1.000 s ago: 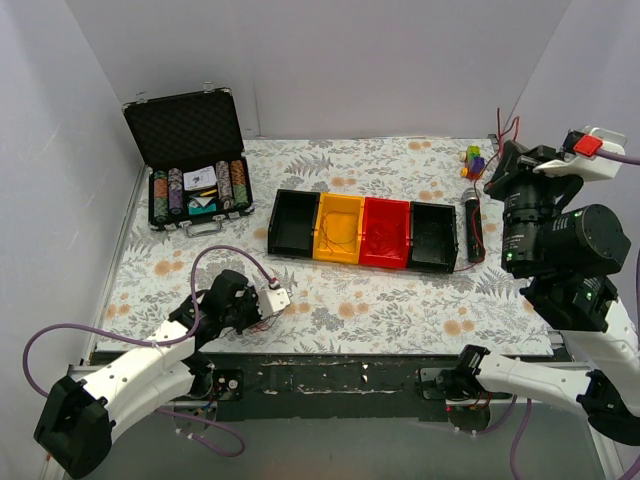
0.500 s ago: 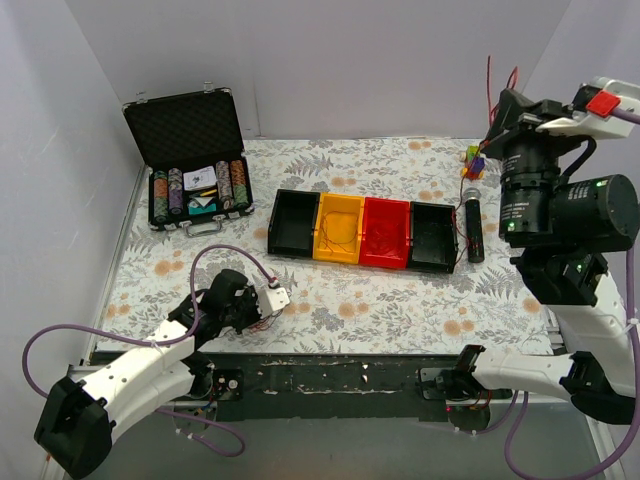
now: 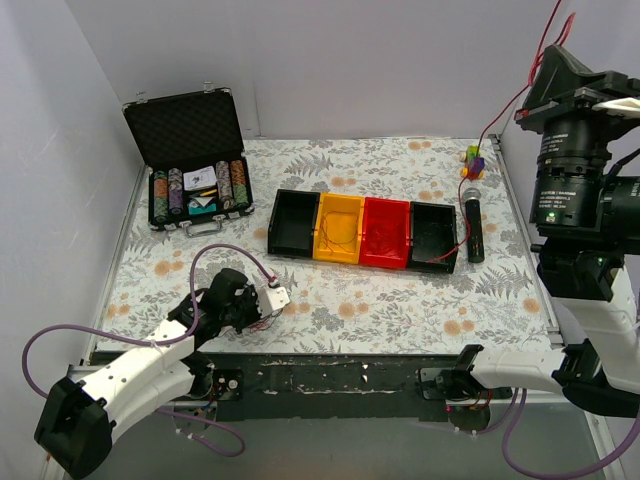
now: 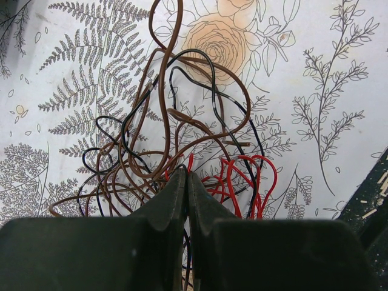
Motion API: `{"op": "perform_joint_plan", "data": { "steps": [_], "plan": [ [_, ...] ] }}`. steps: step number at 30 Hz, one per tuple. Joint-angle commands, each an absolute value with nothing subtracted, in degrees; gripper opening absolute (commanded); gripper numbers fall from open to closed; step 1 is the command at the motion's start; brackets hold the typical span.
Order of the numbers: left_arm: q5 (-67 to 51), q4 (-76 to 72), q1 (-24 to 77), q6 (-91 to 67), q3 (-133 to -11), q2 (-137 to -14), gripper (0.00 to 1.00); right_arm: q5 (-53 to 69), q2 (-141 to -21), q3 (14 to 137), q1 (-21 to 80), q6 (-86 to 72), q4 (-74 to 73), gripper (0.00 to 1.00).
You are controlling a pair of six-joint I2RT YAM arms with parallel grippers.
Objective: Untangle the cables
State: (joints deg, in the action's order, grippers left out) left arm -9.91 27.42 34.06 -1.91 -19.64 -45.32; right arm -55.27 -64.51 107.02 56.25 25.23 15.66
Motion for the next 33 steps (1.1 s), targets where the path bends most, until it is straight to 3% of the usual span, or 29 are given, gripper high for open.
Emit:
{"op": "perform_joint_plan", "data": {
  "steps": [1, 20, 33],
  "plan": [
    [-11.0, 27.7, 33.7, -1.9, -21.6, -45.1, 0.0, -53.2, -66.1, 105.2, 56.3, 23.6, 16.2, 0.01],
    [-14.6, 28.5, 33.7, -5.1, -25.7, -43.0, 0.0, -50.2, -73.8, 96.4, 55.9, 20.5, 19.3, 0.01],
    [-14.6, 30.0, 33.7, -4.7, -26.1, -38.2, 0.0, -49.1, -75.9, 93.1, 50.1, 17.7, 18.5, 0.01]
  ]
}}
